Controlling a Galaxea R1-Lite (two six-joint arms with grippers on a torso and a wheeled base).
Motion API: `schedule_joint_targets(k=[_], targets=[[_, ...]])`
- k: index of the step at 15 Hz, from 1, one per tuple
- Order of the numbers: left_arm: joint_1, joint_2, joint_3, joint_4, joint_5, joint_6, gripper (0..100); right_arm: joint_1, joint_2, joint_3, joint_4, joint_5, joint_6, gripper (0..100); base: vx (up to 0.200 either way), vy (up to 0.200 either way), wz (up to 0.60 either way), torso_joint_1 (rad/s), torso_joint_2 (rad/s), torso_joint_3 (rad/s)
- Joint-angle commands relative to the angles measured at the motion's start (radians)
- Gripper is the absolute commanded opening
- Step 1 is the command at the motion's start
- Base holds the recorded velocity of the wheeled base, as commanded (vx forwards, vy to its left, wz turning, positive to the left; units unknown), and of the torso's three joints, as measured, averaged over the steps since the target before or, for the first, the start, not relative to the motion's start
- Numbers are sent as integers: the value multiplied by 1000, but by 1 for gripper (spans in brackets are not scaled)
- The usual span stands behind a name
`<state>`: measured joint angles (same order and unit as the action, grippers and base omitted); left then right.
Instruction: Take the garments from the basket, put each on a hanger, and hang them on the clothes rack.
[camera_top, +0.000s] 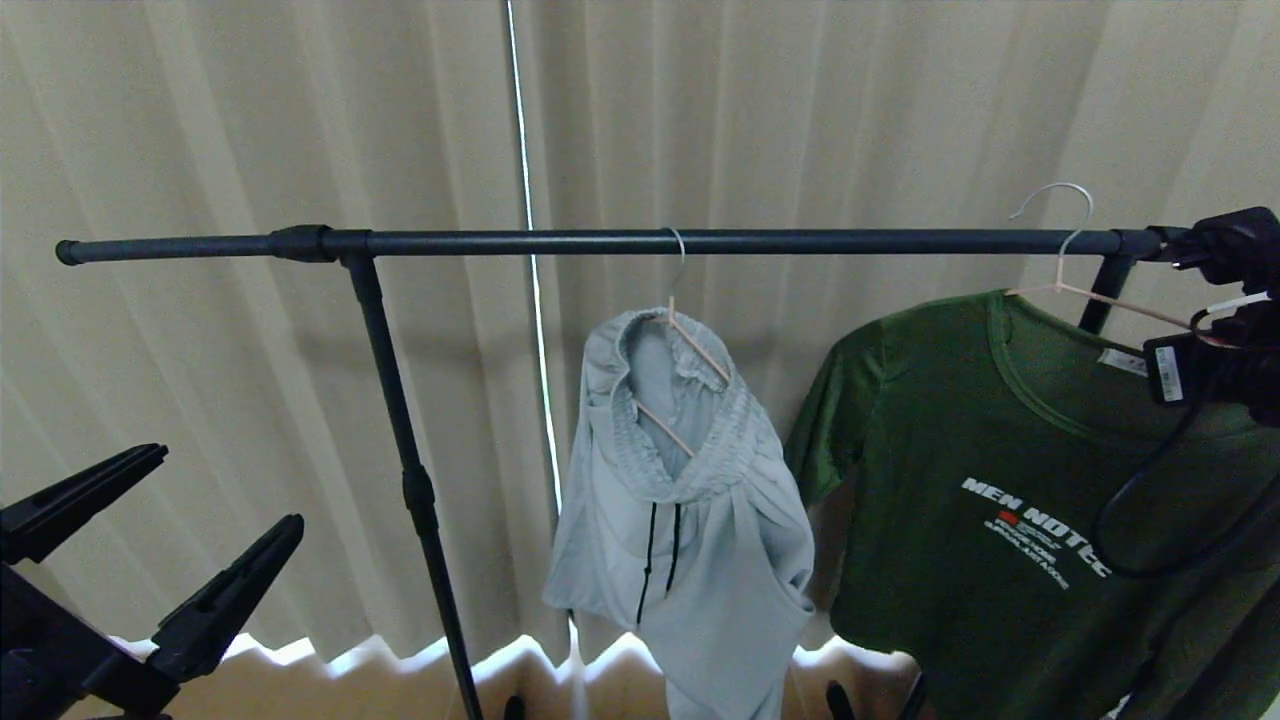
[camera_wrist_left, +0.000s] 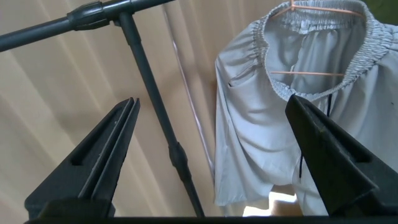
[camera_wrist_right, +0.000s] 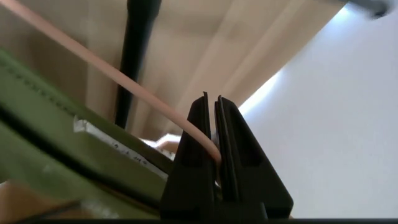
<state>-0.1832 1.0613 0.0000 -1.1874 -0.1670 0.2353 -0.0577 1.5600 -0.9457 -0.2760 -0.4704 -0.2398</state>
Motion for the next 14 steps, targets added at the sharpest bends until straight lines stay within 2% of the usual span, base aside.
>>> schedule_joint_targets(k=[1,9,13,14], targets=[[16,3,0,0,0,2,100,1,81,-2,-26,-8,-1,0,0,0,0,0,0,0],[24,-4,0,0,0,-1,100,102,55,67,-40,-8,4,0,0,0,0,0,0,0],[48,-7,0,0,0,2,100,116,35,148,-155,-8,-3,0,0,0,0,0,0,0],[57,-10,0,0,0,2,100,119,26,162,-161,-8,0,100,0,0,0,0,0,0]])
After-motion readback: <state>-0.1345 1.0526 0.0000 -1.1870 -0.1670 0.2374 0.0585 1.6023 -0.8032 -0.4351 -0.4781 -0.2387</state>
